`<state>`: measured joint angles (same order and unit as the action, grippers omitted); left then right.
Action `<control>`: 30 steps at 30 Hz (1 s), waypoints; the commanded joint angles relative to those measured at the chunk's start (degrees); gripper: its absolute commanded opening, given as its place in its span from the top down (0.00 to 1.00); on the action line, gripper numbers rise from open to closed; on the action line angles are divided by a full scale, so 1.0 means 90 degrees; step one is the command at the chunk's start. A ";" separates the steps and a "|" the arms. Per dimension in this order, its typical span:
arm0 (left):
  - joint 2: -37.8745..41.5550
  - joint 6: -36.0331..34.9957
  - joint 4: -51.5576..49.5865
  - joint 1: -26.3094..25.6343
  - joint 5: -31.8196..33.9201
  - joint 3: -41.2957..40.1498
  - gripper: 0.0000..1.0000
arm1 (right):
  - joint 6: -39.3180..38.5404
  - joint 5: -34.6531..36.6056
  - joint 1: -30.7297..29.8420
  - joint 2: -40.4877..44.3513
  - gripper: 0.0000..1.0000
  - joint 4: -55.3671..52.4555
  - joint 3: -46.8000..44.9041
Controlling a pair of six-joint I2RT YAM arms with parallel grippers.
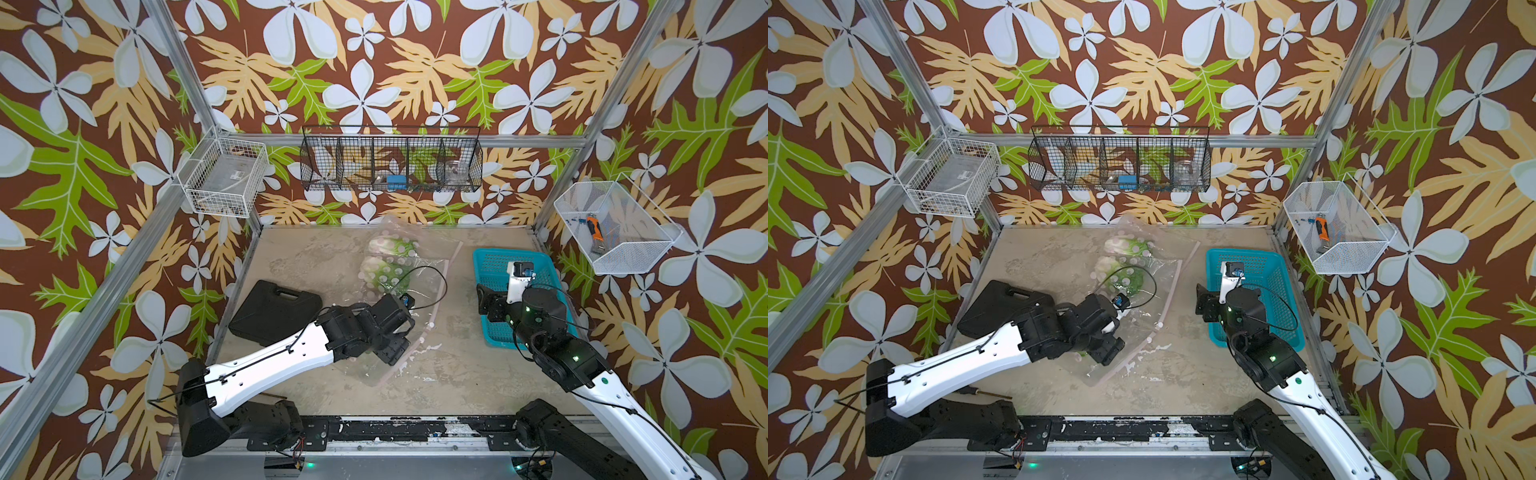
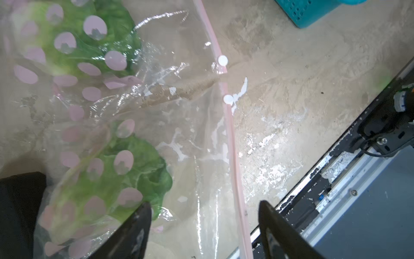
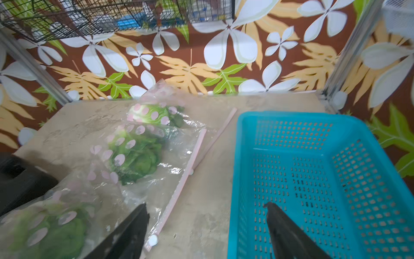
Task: Open the zip-top bag and take out the chinese cabbages
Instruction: Pick up the Chinese cabbage from the zipper food storage bag.
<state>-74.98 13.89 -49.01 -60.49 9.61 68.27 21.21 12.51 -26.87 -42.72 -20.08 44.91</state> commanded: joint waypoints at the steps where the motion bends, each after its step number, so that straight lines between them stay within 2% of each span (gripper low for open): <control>1: -0.0076 0.0526 -0.0060 -0.0109 0.0342 -0.0110 0.34 | 0.0723 -0.0463 0.0027 0.0111 0.18 -0.0272 -0.0151; 5: -0.0190 0.0719 0.0245 -0.0216 0.0432 -0.0366 0.42 | 0.0710 -0.0588 0.0024 0.0299 0.18 -0.0328 -0.0435; 15: -0.1058 0.0879 0.0652 -0.0466 0.0644 -0.0353 0.43 | 0.0563 -0.0397 0.0027 0.0792 0.20 -0.0365 -0.0789; 21: -0.1604 0.0894 0.0670 -0.0486 0.0751 -0.0190 0.53 | 0.0460 -0.0175 0.0024 0.1102 0.21 -0.0539 -0.0887; 26: -0.1828 0.0908 0.0695 -0.0486 0.0818 -0.0174 0.54 | 0.0346 -0.0101 0.0021 0.1280 0.21 -0.0562 -0.0888; 30: -0.1804 0.0927 0.0671 -0.0489 0.0774 -0.0215 0.48 | 0.0230 -0.0055 0.0024 0.1227 0.21 -0.0553 -0.0849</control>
<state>-91.46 21.54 -43.00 -64.82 16.45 66.28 24.64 10.87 -26.65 -31.46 -25.28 36.82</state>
